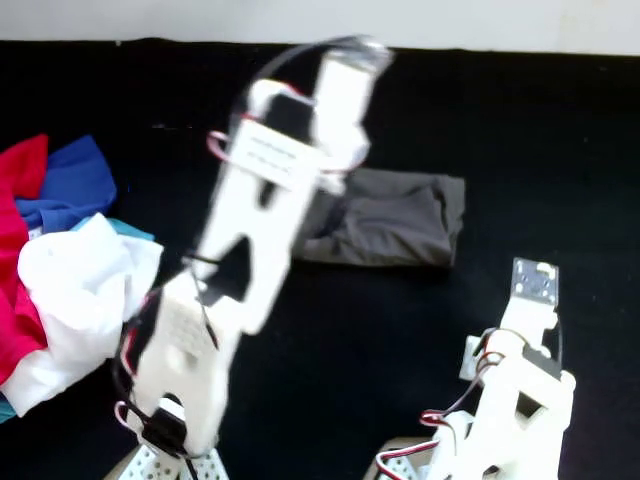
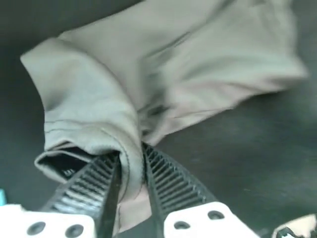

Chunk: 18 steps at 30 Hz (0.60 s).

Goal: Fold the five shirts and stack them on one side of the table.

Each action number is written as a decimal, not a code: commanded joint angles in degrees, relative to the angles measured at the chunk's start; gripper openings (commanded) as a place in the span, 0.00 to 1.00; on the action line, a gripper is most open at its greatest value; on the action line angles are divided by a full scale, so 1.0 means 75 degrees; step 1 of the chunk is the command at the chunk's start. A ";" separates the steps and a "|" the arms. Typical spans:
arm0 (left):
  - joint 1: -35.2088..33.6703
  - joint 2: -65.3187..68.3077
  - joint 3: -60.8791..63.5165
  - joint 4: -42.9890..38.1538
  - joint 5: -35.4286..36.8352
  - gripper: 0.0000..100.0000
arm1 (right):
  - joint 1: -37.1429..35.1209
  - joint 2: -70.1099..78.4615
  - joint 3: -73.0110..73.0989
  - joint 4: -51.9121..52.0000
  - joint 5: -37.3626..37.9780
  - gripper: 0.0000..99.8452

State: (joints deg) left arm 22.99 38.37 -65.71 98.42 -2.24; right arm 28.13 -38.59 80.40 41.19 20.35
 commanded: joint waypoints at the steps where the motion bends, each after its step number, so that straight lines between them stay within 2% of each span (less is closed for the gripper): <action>1: 0.0604 -0.0053 -0.0311 -0.1078 -0.0059 0.01 | 0.0041 -0.0006 0.0205 -0.0217 0.0035 0.01; 5: 0.0932 0.0486 -0.0264 -0.2344 -0.0059 0.01 | 0.0041 -0.0006 0.0205 -0.0217 0.0035 0.01; 12: 0.1201 0.1705 -0.0287 -0.3552 -0.0047 0.02 | 0.0041 -0.0006 0.0205 -0.0217 0.0035 0.01; 18: 0.1190 0.1565 -0.0287 -0.3692 -0.0012 0.20 | 0.0041 -0.0006 0.0205 -0.0217 0.0035 0.01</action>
State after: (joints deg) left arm 31.69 52.44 -65.98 71.87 -2.24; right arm 28.13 -38.59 80.40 41.19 20.35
